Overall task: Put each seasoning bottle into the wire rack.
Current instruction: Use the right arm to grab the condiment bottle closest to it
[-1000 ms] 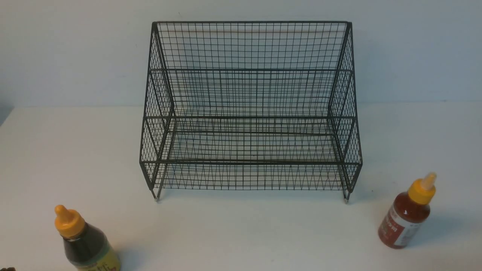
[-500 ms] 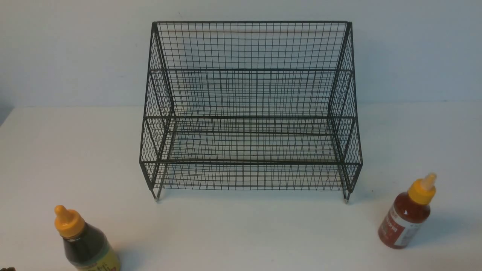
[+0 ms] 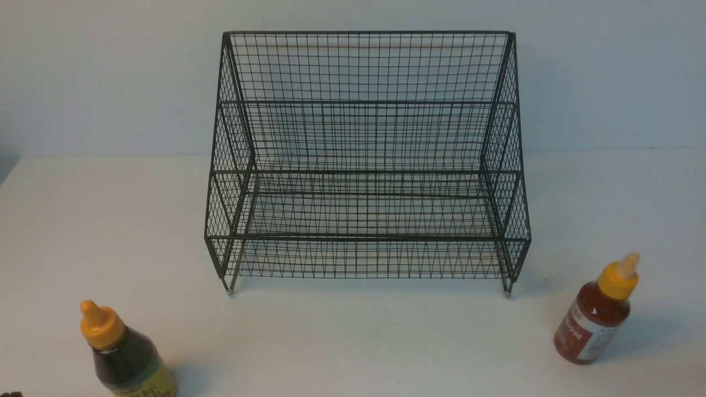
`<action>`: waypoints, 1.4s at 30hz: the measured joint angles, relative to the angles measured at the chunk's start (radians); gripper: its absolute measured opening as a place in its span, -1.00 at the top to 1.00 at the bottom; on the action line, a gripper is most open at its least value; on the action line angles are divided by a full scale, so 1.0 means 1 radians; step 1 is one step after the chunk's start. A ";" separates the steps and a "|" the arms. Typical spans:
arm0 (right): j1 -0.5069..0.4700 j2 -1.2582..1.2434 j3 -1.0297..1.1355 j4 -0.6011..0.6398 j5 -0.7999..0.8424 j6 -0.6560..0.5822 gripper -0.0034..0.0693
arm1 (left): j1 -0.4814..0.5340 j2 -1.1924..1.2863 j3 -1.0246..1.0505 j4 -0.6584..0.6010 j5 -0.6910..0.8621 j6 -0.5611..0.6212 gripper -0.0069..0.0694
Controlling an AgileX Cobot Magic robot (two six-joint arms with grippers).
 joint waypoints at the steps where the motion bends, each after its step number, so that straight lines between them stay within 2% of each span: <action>1: 0.000 0.000 -0.006 0.004 0.012 -0.011 0.95 | 0.000 0.000 0.000 0.000 0.000 0.000 0.83; 5: 0.000 0.000 -0.152 -0.020 0.119 -0.094 0.93 | 0.000 0.000 0.000 0.000 0.000 0.000 0.83; 8: 0.000 0.056 -0.358 -0.140 0.227 -0.165 0.87 | 0.000 0.000 0.000 0.000 0.000 0.000 0.83; 12: 0.000 0.224 -0.570 -0.319 0.463 -0.148 0.68 | 0.000 0.000 0.000 0.000 0.000 0.000 0.83; 13: 0.000 0.245 -0.579 -0.326 0.487 -0.148 0.67 | 0.000 0.000 0.000 0.000 0.000 0.000 0.83; 14: 0.000 0.332 -0.631 -0.368 0.571 -0.136 0.58 | 0.000 0.000 0.000 0.000 0.000 0.000 0.83; 16: 0.000 0.435 -0.664 -0.384 0.620 -0.148 0.47 | 0.000 0.000 0.000 0.000 0.000 0.000 0.83; 17: 0.000 0.447 -0.668 -0.386 0.627 -0.157 0.44 | 0.000 0.000 0.000 0.000 0.000 0.000 0.83; 19: 0.000 0.626 -0.679 -0.356 0.626 -0.241 0.23 | 0.000 0.000 0.000 0.000 0.000 0.000 0.83; 21: 0.000 0.683 -0.679 -0.333 0.617 -0.279 0.14 | 0.000 0.000 0.000 0.000 0.000 0.000 0.83; 24: 0.000 0.851 -0.691 -0.260 0.568 -0.422 -0.21 | 0.000 0.000 0.000 0.000 0.000 0.000 0.83; 30: 0.000 1.060 -0.725 -0.208 0.488 -0.598 -0.71 | 0.000 0.000 0.000 0.000 0.000 0.000 0.83; 34: 0.000 1.156 -0.727 -0.204 0.441 -0.609 -0.80 | 0.000 0.000 0.000 0.000 0.000 0.000 0.83; 42: 0.000 1.298 -0.729 -0.150 0.349 -0.698 -0.74 | 0.000 0.000 0.000 0.000 0.000 0.000 0.83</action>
